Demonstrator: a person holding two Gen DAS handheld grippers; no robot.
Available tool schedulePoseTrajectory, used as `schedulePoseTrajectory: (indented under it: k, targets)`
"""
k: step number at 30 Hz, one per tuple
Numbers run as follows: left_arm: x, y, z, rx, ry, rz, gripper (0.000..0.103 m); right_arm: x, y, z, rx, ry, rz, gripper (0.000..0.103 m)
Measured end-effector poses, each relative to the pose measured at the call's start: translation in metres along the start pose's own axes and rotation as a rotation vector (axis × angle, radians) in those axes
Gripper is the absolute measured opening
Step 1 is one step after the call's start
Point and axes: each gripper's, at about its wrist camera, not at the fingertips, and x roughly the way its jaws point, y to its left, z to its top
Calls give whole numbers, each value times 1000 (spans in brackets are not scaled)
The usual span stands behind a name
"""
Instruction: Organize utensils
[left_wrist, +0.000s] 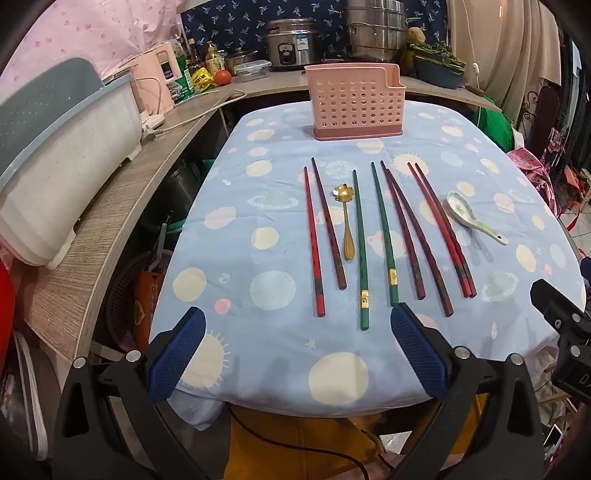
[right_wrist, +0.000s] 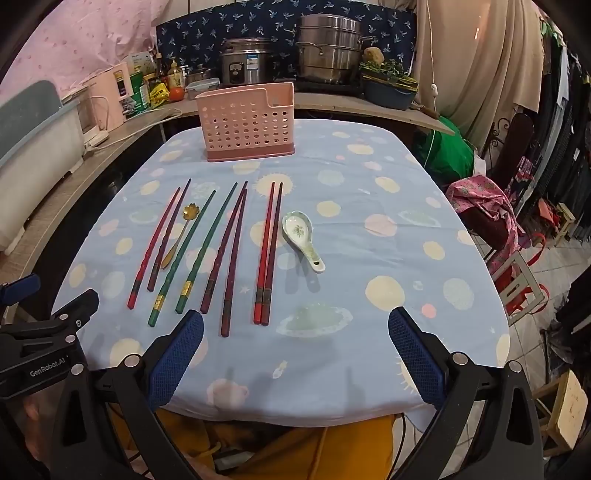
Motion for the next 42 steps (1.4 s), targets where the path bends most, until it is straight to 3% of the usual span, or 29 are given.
schedulePoseTrajectory:
  k: [42]
  targets:
    - [4,4,5,-7,7,7,96,8,2,3,-6,13,-3,96]
